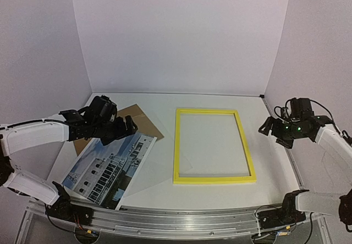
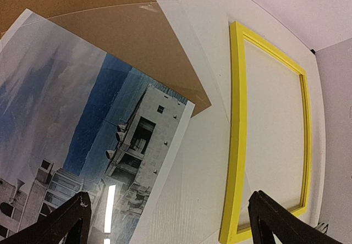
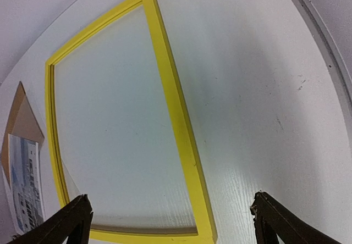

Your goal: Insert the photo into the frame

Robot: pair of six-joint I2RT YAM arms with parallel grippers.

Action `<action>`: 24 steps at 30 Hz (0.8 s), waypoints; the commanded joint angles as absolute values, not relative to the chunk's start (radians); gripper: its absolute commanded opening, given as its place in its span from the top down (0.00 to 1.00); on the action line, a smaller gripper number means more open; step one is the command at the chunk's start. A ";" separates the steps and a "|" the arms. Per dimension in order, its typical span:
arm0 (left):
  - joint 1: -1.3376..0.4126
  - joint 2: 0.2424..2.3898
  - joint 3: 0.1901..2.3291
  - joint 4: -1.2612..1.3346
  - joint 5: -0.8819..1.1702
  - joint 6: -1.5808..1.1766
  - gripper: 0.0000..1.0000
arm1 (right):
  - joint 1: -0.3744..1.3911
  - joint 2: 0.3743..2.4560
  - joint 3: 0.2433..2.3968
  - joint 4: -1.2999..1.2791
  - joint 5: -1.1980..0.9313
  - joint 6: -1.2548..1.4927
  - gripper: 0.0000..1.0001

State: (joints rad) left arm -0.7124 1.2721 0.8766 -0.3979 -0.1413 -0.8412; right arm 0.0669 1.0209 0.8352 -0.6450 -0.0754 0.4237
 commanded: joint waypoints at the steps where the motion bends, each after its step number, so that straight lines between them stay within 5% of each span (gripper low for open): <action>1: -0.709 1.312 0.941 -0.379 -0.172 -0.870 0.00 | 0.113 1.031 0.834 -0.534 -0.197 0.555 0.02; 15: -0.704 1.330 0.920 -0.438 -0.210 -0.943 0.00 | 0.790 1.751 1.349 -0.562 0.307 0.697 0.12; 24: -0.698 1.243 0.879 -0.462 -0.280 -0.898 0.00 | 0.958 2.238 1.831 -0.633 0.411 0.705 0.25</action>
